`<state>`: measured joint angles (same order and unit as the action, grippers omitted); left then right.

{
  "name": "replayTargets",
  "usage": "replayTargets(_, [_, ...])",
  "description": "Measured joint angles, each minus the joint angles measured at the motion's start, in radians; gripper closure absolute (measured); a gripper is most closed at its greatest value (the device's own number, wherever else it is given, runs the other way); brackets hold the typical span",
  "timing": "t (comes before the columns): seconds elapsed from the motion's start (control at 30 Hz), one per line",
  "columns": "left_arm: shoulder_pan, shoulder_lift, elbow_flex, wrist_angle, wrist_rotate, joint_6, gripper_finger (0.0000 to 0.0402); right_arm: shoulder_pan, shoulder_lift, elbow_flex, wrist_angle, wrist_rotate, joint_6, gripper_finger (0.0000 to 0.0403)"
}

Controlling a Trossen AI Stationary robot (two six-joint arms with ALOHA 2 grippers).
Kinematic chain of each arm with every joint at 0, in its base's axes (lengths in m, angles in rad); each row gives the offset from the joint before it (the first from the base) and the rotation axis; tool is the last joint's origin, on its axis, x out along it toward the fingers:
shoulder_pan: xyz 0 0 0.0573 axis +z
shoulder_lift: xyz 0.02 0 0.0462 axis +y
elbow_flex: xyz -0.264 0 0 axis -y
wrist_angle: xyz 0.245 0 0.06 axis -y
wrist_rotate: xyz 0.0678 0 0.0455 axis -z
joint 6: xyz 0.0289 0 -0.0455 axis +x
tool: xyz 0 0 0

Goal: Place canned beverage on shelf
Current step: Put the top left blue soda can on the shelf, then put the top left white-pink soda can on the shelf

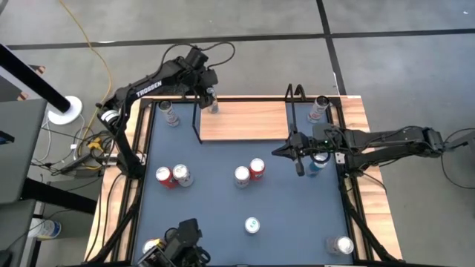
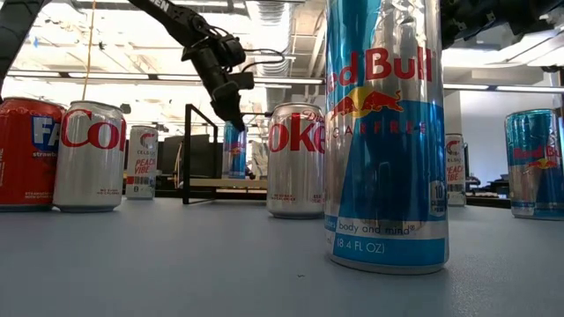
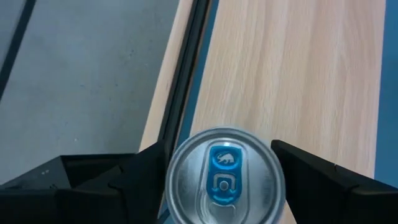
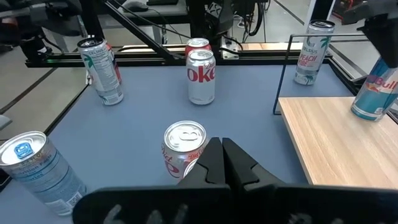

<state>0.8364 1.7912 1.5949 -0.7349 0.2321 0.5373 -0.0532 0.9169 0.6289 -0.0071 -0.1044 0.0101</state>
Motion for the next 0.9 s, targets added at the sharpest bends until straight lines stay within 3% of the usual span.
replayTargets(0.37, [-0.003,-0.002,0.124,-0.101,0.009,0.014,0.0129,0.0,0.0,0.0,0.0,-0.001,0.012,0.0403])
replayTargets(0.53, [-0.024,-0.003,0.153,-0.129,0.089,-0.022,0.0129,0.0,0.0,0.0,0.0,-0.002,0.032,0.0403])
replayTargets(0.67, [-0.086,-0.035,0.178,-0.169,0.097,-0.047,0.0132,0.0,0.0,0.0,0.001,-0.002,0.044,0.0403])
replayTargets(0.9, [-0.276,-0.182,0.194,-0.273,0.014,-0.079,0.0168,0.007,0.0,0.0,0.033,-0.001,0.142,0.0403])
